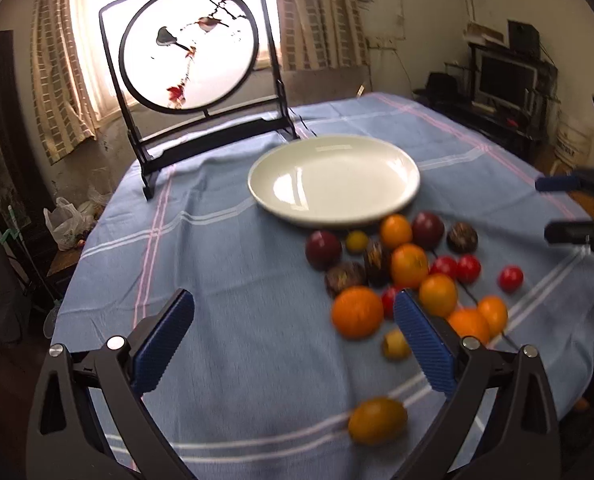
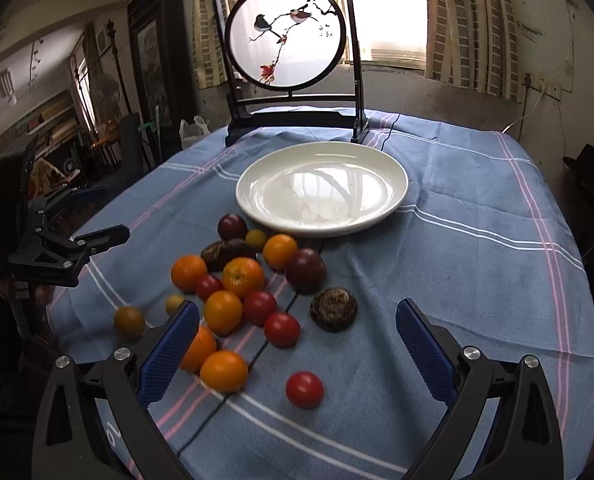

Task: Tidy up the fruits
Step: 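Grasp the large yellow-brown fruit with the left tool while the right tool grasps a red tomato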

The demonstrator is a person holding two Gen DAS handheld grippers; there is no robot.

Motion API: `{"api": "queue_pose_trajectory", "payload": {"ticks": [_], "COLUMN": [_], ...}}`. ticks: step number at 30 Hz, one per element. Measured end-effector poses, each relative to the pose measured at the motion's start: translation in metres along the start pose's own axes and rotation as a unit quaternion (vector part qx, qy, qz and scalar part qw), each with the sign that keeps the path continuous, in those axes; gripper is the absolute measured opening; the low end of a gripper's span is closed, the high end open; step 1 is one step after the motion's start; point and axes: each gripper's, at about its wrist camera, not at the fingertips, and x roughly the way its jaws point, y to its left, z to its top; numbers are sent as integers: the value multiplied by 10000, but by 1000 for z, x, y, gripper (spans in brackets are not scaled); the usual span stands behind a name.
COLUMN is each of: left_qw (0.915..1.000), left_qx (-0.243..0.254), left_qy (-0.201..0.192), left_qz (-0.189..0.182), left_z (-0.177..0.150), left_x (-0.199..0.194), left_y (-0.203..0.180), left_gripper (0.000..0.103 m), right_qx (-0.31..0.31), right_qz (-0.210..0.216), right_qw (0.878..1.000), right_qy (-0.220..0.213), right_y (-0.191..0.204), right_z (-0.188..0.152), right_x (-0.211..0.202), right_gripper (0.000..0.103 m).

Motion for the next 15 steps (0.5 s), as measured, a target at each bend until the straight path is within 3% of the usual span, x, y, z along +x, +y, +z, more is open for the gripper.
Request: {"api": "queue_pose_trajectory", "payload": {"ticks": [6,11,14,15], "left_qw": [9954,9938,9937,9936], "left_qx": [634,535,468,445], "left_qy": [631,874,932,944], "left_qz": [-355,-424,-410,-425], "left_z": [-49,-53,-51,-51], "left_x": [10,28,33,34], "left_y": [-37,-41,-40,-40], "left_gripper": [98,98,98,98], "right_qx": [-431,-569,-536,-528], "right_qz": [33,86,208,219], "right_qw": [9975,9958,9936,9924], "right_qy": [560,706,968,1090], "right_y": [13,18,15,14], "right_z": [-34,-39,-36,-35], "right_x": [7,20,36,42], "right_gripper": [99,97,78,63]}}
